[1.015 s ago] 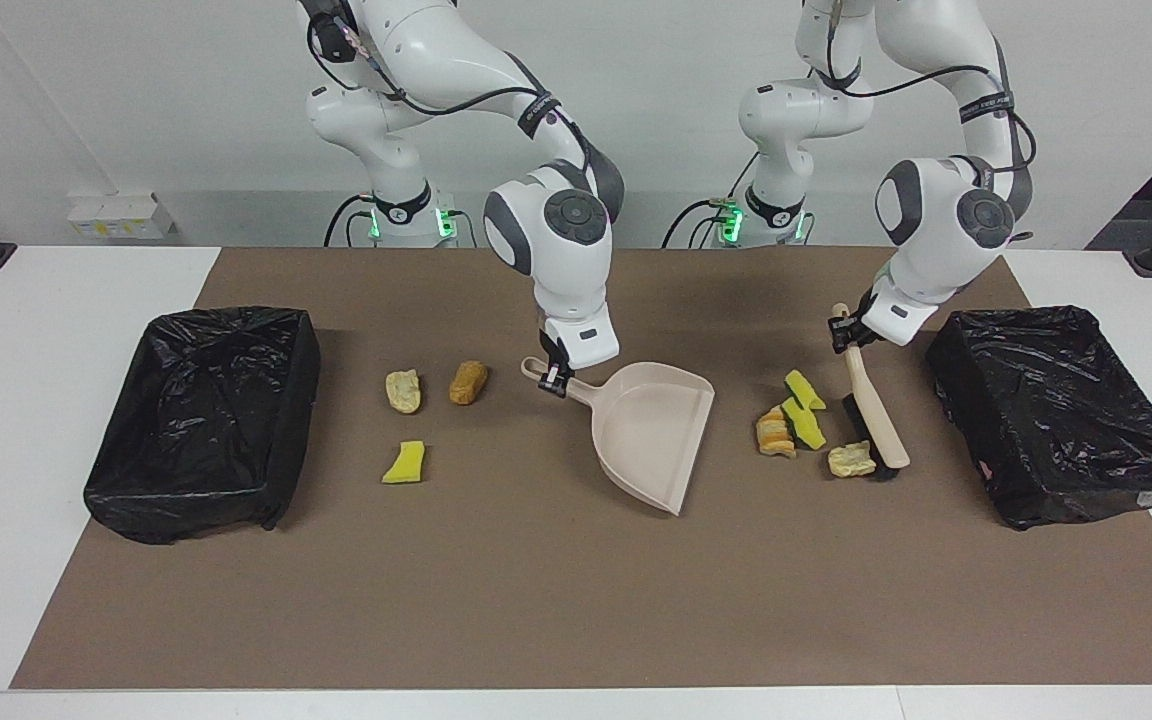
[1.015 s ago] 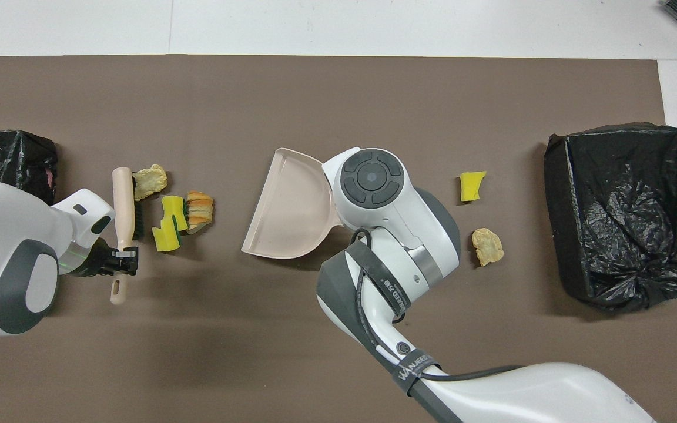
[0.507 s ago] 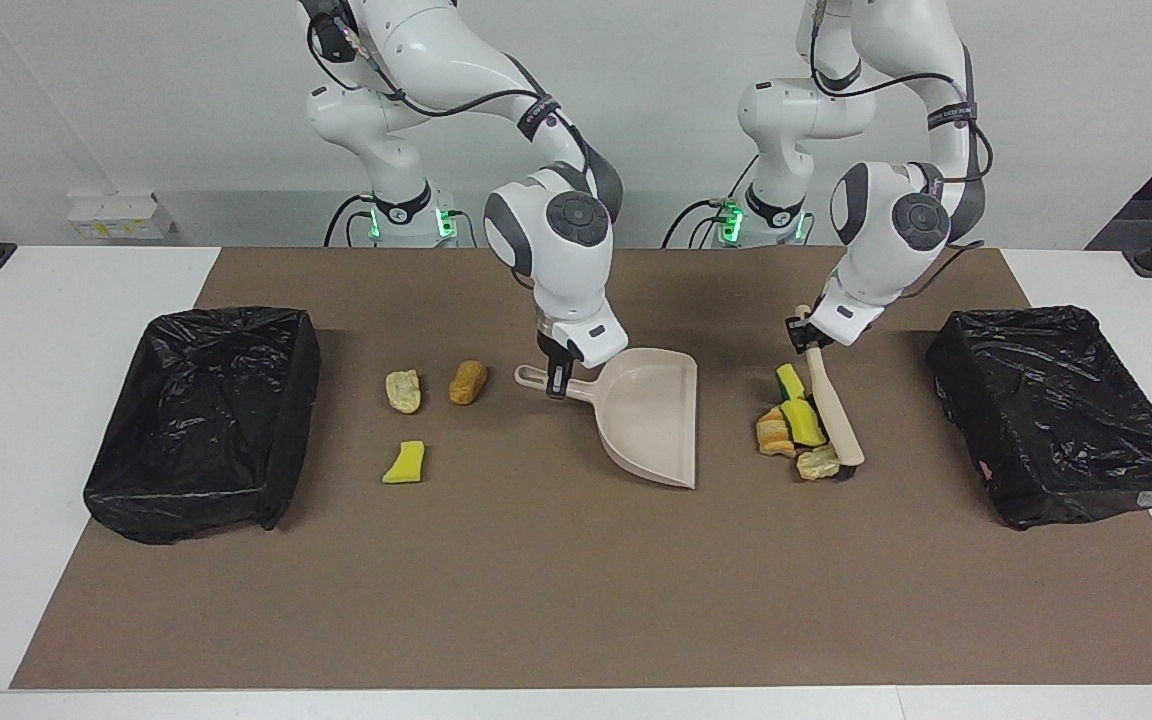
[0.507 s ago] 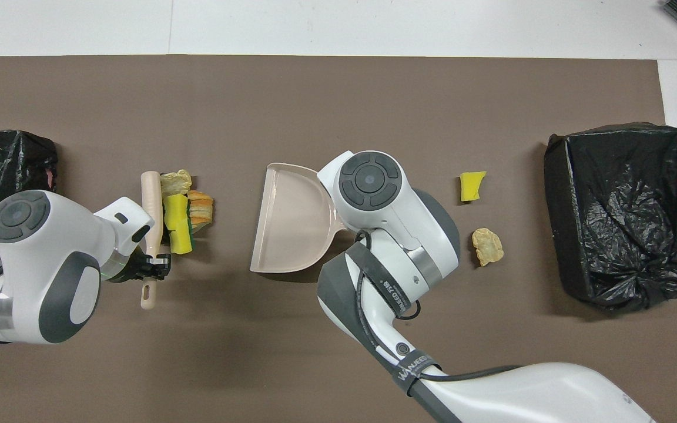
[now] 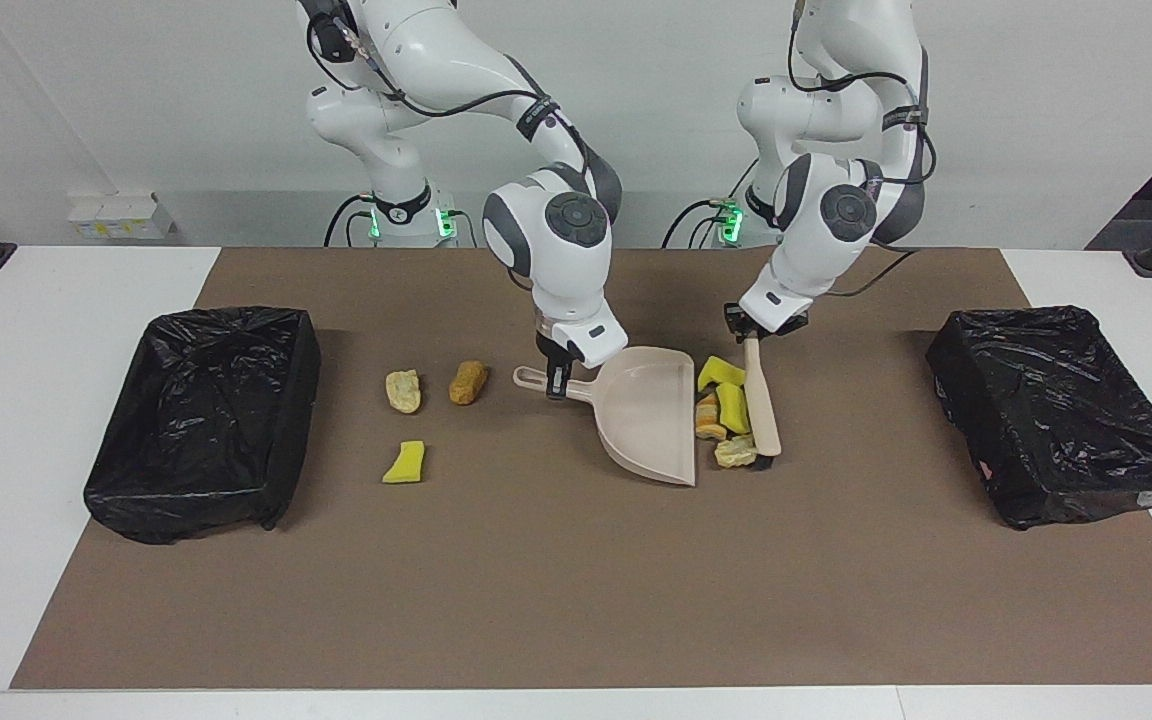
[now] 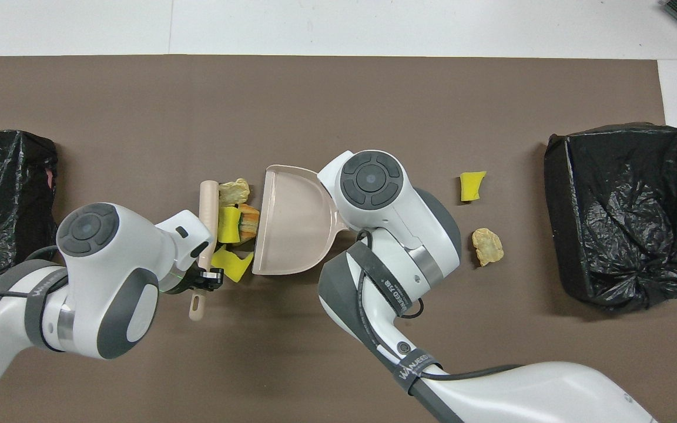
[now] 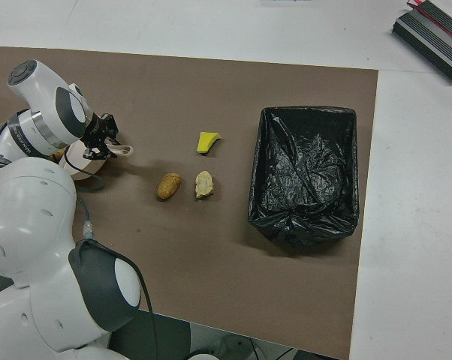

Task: Sweep and dump trash in bin
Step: 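Sweep the sponge and bread pieces into the dustpan with the left gripper, then draw the brush back with the left gripper for another sweep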

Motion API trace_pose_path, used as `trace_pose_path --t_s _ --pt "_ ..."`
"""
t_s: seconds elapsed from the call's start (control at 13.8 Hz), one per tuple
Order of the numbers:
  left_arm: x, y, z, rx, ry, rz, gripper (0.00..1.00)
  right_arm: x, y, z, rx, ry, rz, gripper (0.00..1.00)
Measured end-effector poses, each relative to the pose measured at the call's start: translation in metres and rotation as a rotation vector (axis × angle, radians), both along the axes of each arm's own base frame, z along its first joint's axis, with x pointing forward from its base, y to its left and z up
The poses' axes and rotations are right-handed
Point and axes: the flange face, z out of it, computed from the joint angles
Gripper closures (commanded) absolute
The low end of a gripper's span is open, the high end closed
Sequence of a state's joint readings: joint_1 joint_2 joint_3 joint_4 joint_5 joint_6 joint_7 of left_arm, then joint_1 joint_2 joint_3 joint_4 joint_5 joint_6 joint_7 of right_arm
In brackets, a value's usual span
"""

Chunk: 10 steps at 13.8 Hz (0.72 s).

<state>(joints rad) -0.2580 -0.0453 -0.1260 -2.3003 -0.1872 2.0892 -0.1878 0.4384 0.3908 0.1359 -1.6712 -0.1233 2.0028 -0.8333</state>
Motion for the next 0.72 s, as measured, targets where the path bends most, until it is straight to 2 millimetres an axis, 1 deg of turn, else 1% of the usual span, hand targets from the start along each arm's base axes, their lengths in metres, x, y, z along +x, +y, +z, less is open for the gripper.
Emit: trace_pose_path --t_s 0.14,0.29,0.36,0.58,0.72 --pt "-0.008 -0.020 0.003 -0.036 0.006 0.004 1.00 0.003 -0.005 0.000 -0.006 -0.001 0.022 1.00" --pt "-0.012 -0.031 0.007 -0.102 0.028 0.045 1.00 0.005 -0.009 0.000 -0.006 0.000 0.035 1.00" --pt "-0.011 -0.034 0.009 -0.133 0.037 0.070 1.00 0.005 -0.009 0.000 -0.007 -0.001 0.036 1.00" --pt "-0.002 -0.033 0.024 -0.168 0.023 0.098 1.00 0.005 -0.009 0.000 -0.010 -0.003 0.039 1.00" --pt "0.004 -0.023 0.037 -0.175 0.031 0.113 1.00 0.005 -0.009 0.000 -0.011 -0.003 0.041 1.00"
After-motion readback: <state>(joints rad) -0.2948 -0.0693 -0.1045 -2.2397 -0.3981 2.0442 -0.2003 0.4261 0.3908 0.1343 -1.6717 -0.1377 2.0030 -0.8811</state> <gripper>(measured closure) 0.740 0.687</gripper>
